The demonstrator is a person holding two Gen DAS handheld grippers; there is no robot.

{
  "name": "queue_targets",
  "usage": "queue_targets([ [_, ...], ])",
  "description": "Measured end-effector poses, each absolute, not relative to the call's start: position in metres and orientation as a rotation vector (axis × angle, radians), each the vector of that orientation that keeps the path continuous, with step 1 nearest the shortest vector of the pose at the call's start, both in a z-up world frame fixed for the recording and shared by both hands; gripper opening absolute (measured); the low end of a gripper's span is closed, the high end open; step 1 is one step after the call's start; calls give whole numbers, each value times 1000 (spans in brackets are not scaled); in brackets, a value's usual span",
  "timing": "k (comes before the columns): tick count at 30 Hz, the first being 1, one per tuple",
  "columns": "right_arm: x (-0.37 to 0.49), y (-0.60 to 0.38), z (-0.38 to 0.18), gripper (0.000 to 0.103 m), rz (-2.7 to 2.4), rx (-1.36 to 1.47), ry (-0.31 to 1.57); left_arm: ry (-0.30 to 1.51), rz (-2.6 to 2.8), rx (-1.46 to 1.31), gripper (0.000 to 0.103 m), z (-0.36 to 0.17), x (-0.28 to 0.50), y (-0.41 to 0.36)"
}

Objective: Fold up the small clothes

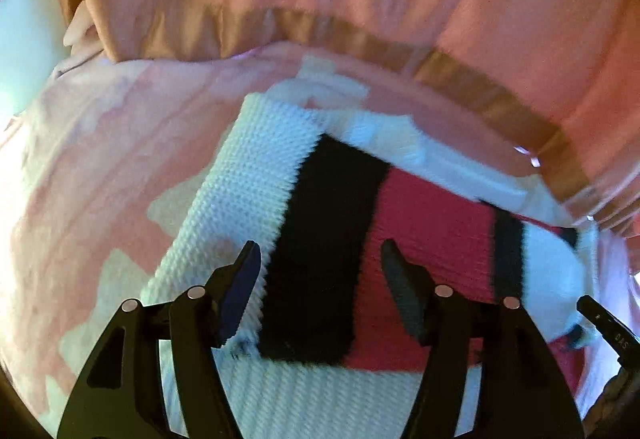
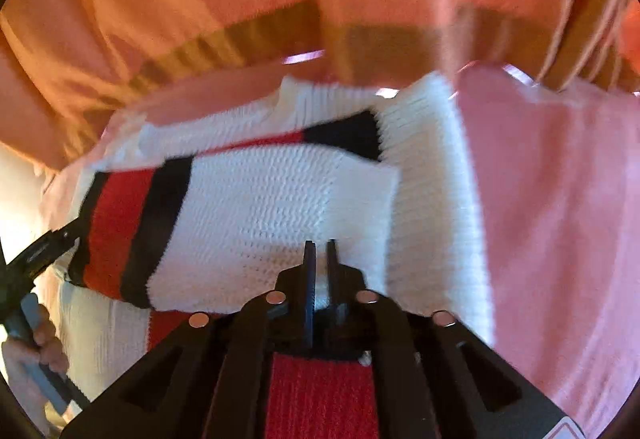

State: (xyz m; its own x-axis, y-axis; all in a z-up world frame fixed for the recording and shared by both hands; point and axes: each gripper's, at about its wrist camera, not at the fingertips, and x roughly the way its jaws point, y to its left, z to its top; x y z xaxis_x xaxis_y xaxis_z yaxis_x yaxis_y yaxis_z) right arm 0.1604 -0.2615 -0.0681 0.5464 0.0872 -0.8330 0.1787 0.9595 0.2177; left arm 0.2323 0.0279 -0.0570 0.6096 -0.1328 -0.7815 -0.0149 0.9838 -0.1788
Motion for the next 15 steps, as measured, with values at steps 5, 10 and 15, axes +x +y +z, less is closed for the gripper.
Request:
queue_targets([
  [5,132,-275,-88,4,-141,319,1098,939,-128,-40,61,-62,200,15],
  [10,94,-251,-42,8,-150,259,984,940,-141,22,61,-67,158,29],
  [15,36,-228,-31,22,-128,195,964,893,-165,8,65,-49,110,54],
])
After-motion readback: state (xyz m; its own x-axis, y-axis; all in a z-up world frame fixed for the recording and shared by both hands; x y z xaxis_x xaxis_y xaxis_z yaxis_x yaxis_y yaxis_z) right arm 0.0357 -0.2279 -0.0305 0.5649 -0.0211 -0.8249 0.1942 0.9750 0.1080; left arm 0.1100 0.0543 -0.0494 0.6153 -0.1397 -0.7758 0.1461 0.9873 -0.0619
